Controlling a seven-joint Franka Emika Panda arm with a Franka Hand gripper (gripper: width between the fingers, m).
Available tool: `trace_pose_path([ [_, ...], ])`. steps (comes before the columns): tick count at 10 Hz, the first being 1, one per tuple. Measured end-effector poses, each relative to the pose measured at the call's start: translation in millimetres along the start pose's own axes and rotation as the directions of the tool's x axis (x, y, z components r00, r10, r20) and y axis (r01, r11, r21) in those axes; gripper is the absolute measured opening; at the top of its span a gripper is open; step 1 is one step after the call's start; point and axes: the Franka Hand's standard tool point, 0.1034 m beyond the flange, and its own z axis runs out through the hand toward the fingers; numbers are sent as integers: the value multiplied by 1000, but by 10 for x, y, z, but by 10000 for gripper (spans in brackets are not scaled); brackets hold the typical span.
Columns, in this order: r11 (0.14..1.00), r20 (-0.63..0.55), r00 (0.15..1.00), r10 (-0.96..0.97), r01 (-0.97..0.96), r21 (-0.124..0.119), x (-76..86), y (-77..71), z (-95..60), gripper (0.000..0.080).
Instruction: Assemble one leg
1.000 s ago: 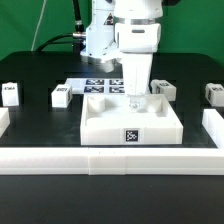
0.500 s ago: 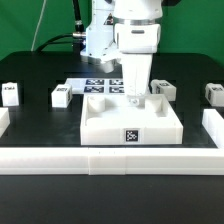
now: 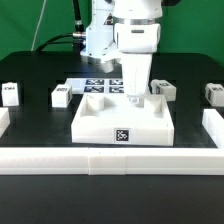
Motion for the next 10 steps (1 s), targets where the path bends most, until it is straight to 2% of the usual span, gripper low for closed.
trace_pose_path([
  [3, 1000, -1, 1000, -9, 9, -2, 52, 45, -6, 58],
  [10, 998, -43, 998, -39, 37, -48, 597, 460, -17, 58],
])
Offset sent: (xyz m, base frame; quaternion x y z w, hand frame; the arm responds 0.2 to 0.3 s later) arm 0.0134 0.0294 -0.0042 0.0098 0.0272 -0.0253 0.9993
